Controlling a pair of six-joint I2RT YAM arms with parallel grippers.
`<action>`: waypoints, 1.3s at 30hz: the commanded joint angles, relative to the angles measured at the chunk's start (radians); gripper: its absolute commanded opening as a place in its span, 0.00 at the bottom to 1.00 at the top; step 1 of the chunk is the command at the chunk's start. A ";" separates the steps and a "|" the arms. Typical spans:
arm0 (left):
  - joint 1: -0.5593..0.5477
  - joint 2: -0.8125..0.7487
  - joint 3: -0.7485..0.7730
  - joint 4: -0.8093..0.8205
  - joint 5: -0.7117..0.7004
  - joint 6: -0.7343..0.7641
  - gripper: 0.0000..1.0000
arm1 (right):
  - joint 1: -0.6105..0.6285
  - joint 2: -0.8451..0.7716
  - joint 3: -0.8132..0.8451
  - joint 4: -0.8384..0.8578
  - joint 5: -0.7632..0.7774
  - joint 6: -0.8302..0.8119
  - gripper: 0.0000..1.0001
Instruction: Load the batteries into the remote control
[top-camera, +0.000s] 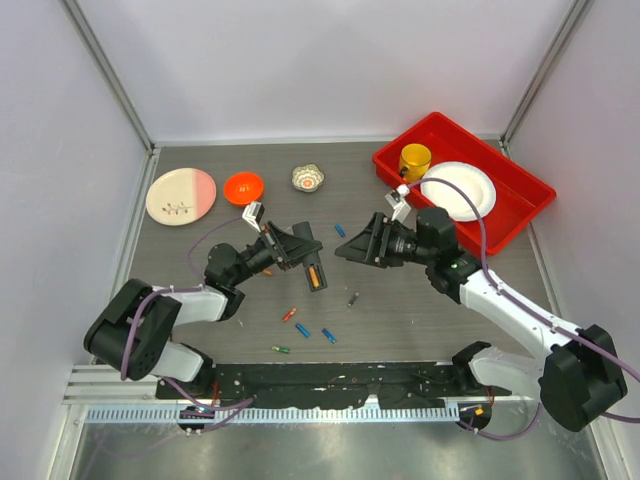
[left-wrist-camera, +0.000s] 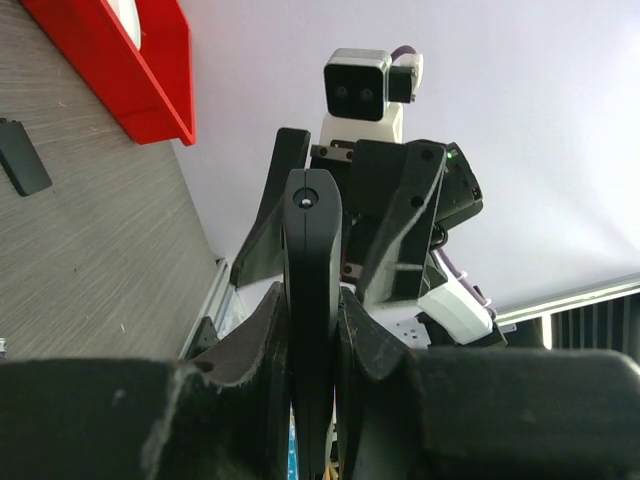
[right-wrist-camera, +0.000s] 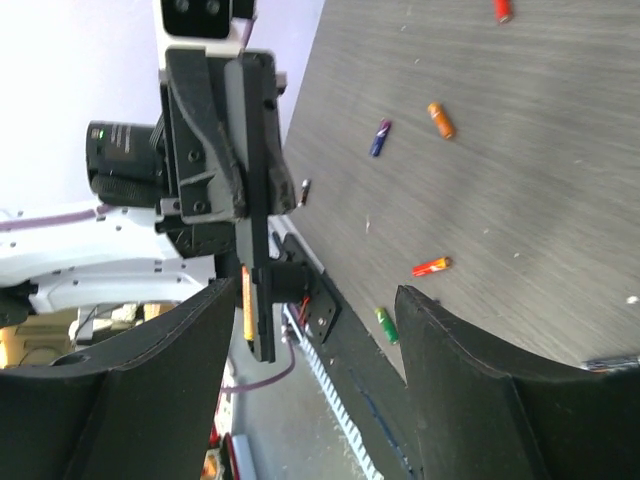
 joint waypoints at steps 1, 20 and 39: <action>0.004 0.022 0.049 0.255 0.032 0.017 0.00 | 0.053 0.032 0.042 0.088 -0.076 -0.011 0.71; 0.004 0.018 0.061 0.255 0.023 0.011 0.00 | 0.190 0.134 0.094 0.104 -0.073 -0.035 0.59; 0.003 0.013 0.063 0.255 0.021 0.014 0.00 | 0.210 0.148 0.109 0.099 -0.073 -0.038 0.50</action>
